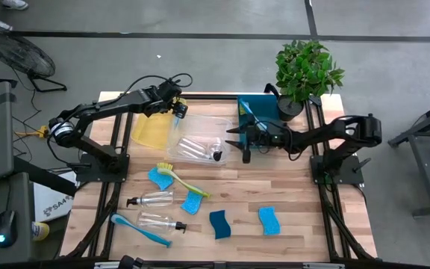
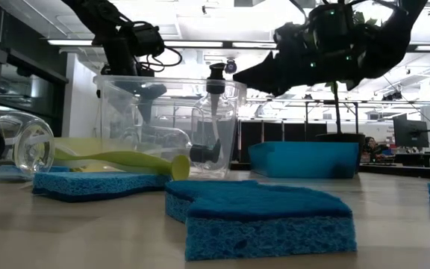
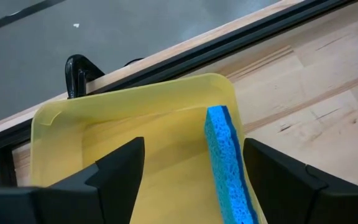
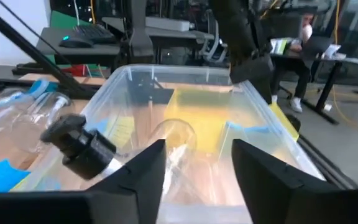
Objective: Pick & Place Kitchen Sink Supplies
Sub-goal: Adjust the transparent bin
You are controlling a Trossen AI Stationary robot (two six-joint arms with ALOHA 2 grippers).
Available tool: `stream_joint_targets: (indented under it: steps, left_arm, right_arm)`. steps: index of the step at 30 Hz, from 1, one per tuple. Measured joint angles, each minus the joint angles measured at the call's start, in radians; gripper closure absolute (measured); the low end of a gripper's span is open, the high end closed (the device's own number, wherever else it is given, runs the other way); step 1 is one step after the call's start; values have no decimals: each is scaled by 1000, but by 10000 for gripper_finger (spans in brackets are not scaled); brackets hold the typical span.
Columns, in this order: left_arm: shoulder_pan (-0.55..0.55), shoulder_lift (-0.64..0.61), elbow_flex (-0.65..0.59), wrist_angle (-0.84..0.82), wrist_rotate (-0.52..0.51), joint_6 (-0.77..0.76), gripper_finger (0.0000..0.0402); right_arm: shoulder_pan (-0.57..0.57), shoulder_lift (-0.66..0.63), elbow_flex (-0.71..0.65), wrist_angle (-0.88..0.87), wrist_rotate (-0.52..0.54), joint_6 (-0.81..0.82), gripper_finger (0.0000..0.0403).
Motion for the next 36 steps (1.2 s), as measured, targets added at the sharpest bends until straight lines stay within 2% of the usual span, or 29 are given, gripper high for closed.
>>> stream_joint_targets:
  steps: [5,11,36]
  left_arm:
    - [0,0,0,0,0,-1,133]
    - [0,0,0,-1,0,-1,133]
    - [0,1,-1,74,-4,18,133]
  right_arm:
    - [0,0,0,-1,43,-6,291]
    - [0,0,0,-14,48,-30,392]
    - [-43,-2,2,-142,-11,33,402]
